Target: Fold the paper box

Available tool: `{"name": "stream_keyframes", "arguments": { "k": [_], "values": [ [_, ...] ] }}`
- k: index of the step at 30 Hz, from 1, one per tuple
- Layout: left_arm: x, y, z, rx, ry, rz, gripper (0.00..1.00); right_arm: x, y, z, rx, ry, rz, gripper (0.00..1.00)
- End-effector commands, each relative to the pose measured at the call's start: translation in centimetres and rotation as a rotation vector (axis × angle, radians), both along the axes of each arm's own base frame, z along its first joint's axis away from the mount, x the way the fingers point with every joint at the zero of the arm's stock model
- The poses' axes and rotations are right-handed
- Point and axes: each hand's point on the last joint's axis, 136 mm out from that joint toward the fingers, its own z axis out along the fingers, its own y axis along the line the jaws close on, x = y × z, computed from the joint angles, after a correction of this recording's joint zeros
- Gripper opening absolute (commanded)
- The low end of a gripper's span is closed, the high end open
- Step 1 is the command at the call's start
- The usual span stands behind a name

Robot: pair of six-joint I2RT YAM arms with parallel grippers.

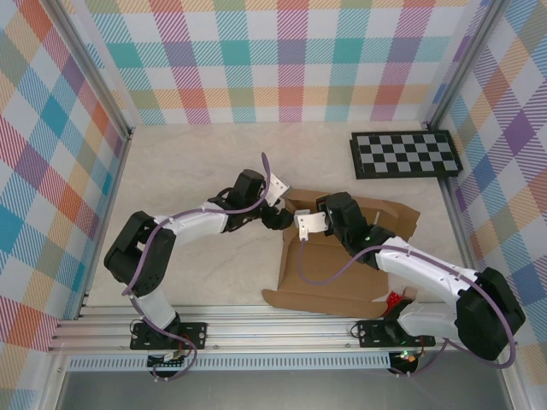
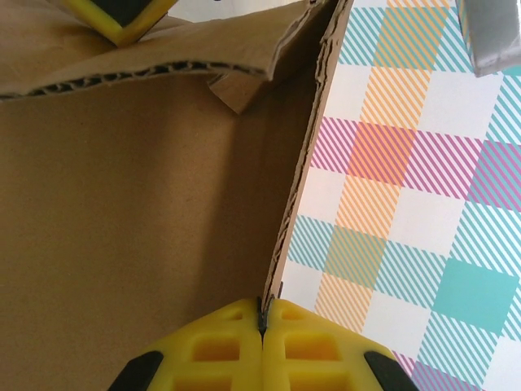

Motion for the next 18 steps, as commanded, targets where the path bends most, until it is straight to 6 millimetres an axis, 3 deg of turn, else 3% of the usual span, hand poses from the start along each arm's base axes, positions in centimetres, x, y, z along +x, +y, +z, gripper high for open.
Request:
{"name": "stream_keyframes", "arguments": {
  "k": [1,7,14,16,17,18],
  "values": [
    [-0.2,-0.4,-1.4,0.048,0.005,0.001,0.77,-3.2,3.2,-2.6,0.003,0.150,0.185,0.00],
    [-0.9,0.5,0.6,0.052,0.009,-0.008,0.83,-1.8,2.5,-2.1,0.012,0.182,0.113,0.00],
    [-1.4,5.5,2.7,0.004,-0.033,0.065,0.91,-1.0,1.4,-1.3,0.016,0.174,0.083,0.00],
    [-1.7,5.1,3.3,-0.029,-0.030,0.043,0.92,-1.0,1.4,-1.3,0.019,0.177,0.084,0.00],
    [-1.8,4.7,3.4,-0.046,-0.019,0.027,0.99,-1.0,1.4,-1.4,0.021,0.180,0.082,0.00],
    [-2.0,4.5,3.4,-0.061,-0.003,0.016,1.00,-0.9,1.4,-1.3,0.025,0.181,0.078,0.00]
  ]
}}
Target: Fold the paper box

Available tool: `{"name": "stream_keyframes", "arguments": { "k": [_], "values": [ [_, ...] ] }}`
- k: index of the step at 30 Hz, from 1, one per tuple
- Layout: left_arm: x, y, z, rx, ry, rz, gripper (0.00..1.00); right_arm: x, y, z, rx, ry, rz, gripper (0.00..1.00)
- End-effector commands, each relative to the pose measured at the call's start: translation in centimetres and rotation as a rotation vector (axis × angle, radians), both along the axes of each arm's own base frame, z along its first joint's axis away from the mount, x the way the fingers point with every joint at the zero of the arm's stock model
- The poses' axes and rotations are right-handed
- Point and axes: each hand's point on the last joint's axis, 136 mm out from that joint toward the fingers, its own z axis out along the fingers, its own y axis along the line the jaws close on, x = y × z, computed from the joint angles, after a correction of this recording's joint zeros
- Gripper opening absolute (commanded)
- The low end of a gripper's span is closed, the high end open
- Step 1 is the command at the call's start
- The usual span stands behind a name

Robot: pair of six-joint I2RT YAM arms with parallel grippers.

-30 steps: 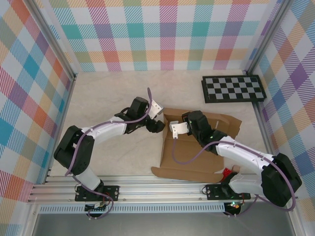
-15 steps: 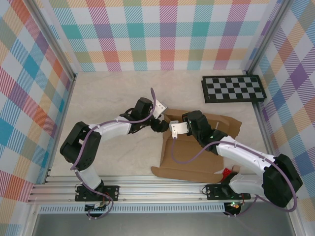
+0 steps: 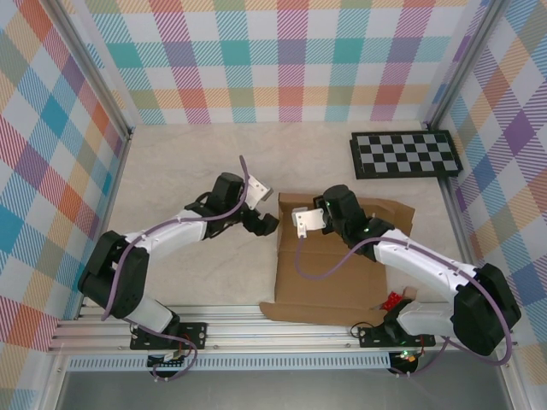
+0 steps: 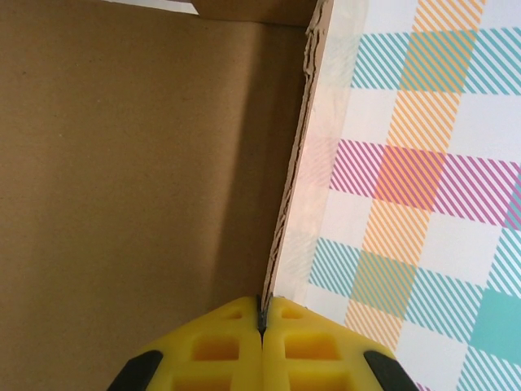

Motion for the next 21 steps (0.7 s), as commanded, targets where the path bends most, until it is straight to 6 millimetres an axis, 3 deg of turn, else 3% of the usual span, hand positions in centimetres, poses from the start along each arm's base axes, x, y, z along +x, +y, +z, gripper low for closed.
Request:
{"name": "stream_keyframes", "arguments": {
  "k": [1,7,13,18,21],
  "values": [
    [-0.5,-1.3,1.7,-0.099,0.000,-0.058,1.00,-0.8,0.7,-0.9,0.007,0.077,0.036,0.00],
    [-0.4,0.0,2.4,-0.178,0.008,0.019,1.00,0.9,0.6,0.0,0.017,0.035,-0.025,0.00],
    [1.4,0.8,2.6,-0.143,-0.012,0.086,1.00,3.3,1.2,2.5,0.033,-0.071,-0.052,0.00],
    [1.5,-0.5,2.9,-0.122,0.024,0.017,1.00,3.2,1.3,2.9,0.046,-0.078,-0.046,0.00],
    [0.8,-1.4,2.0,-0.116,0.030,-0.008,1.00,3.0,1.0,2.6,0.059,-0.068,-0.059,0.00]
  ]
}}
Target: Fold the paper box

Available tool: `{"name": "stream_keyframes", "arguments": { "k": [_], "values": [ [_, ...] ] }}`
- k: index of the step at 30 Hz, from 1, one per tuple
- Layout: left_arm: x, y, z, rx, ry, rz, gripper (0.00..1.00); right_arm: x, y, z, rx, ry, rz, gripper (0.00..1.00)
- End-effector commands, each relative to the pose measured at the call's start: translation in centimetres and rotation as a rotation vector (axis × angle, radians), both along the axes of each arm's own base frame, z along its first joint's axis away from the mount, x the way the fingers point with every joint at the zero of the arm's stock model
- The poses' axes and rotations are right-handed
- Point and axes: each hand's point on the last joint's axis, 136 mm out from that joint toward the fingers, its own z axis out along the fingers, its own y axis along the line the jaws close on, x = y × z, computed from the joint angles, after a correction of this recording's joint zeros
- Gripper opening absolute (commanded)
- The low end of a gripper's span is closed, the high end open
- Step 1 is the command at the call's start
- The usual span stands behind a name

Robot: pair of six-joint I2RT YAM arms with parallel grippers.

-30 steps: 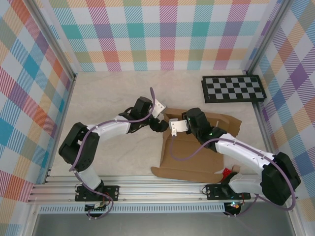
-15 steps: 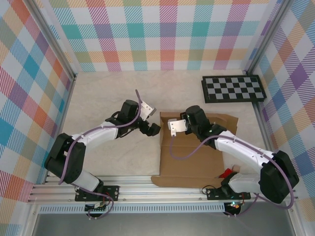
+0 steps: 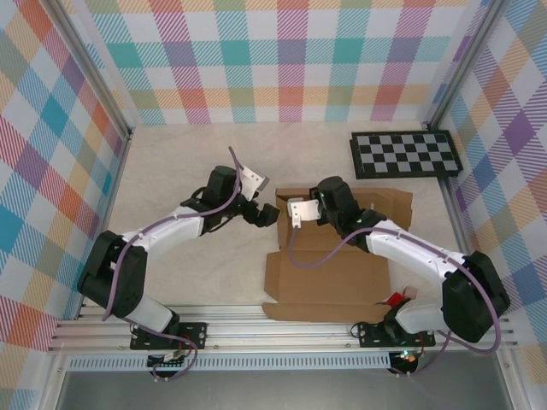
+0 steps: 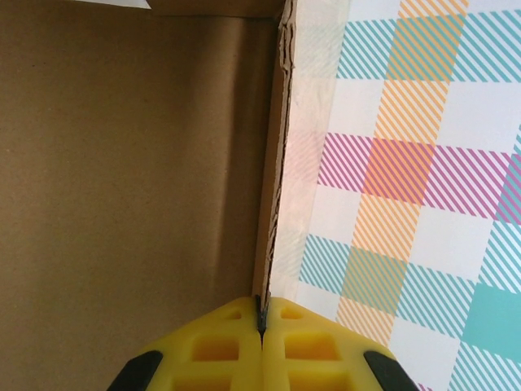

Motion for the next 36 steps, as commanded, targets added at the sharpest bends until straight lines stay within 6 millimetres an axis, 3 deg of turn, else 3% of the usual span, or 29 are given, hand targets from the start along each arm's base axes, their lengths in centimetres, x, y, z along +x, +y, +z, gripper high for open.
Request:
{"name": "stream_keyframes", "arguments": {
  "k": [1,6,15,22,27,31,36],
  "values": [
    [-0.8,-1.1,-0.6,0.010,0.011,-0.047,1.00,0.3,0.1,1.5,0.043,-0.037,-0.016,0.00],
    [-2.4,-0.8,-2.7,0.079,0.007,-0.036,1.00,-0.3,-0.6,0.9,0.048,-0.034,-0.033,0.00],
    [-3.9,-0.3,-4.4,0.119,-0.045,0.055,1.00,-3.0,-0.5,-0.9,0.008,-0.080,0.040,0.00],
    [-5.1,-0.8,-4.8,0.114,-0.059,0.056,1.00,-5.4,-0.2,-1.6,-0.009,-0.097,0.096,0.00],
    [-4.9,0.4,-5.1,0.148,-0.075,0.117,1.00,-7.2,-0.2,-3.1,-0.059,-0.073,0.139,0.00],
    [-4.0,1.5,-4.7,0.169,-0.090,0.206,1.00,-7.9,0.0,-3.4,-0.072,-0.062,0.144,0.00],
    [-4.1,0.6,-3.9,0.133,-0.090,0.219,1.00,-8.1,0.1,-3.5,-0.073,-0.055,0.130,0.00]
  ]
}}
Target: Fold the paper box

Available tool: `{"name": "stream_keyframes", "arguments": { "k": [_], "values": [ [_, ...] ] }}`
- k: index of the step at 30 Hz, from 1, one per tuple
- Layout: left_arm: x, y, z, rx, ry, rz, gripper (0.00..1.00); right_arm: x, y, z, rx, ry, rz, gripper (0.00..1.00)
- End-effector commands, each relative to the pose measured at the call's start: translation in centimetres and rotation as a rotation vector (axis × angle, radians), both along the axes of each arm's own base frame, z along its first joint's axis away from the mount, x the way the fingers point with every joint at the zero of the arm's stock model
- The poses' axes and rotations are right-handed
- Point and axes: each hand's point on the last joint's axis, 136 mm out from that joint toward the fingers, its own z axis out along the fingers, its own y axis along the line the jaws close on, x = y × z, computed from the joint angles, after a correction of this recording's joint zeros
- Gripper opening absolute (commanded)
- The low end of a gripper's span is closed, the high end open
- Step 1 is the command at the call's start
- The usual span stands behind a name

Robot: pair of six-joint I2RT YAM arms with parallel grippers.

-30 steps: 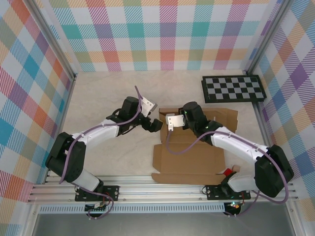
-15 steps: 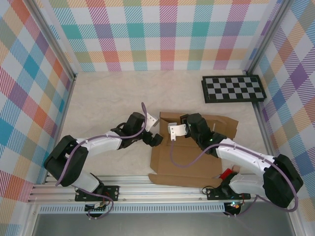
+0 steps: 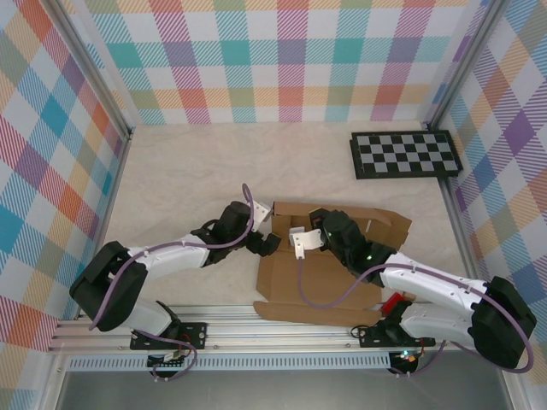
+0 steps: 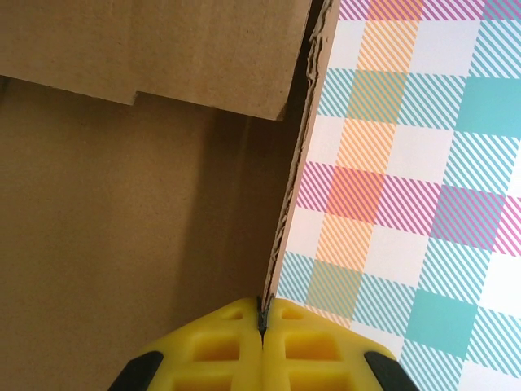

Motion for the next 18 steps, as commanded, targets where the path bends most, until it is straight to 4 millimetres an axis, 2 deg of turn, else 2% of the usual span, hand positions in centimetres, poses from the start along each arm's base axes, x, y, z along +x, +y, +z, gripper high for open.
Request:
{"name": "stream_keyframes", "arguments": {
  "k": [1,5,13,18],
  "values": [
    [1.0,-0.7,2.5,-0.054,-0.074,0.059,1.00,-1.5,-0.4,-2.9,-0.076,0.083,0.025,0.00],
    [1.2,-0.9,2.8,-0.030,-0.104,0.096,0.99,-1.8,-0.3,-3.0,-0.082,0.092,0.020,0.00],
    [3.1,0.2,4.5,-0.011,-0.182,0.292,0.97,-2.1,-0.1,-3.3,-0.070,0.115,-0.018,0.00],
    [3.5,-0.3,4.6,-0.043,-0.188,0.305,0.92,-2.3,-0.1,-3.4,-0.063,0.134,-0.027,0.00]
  ]
}}
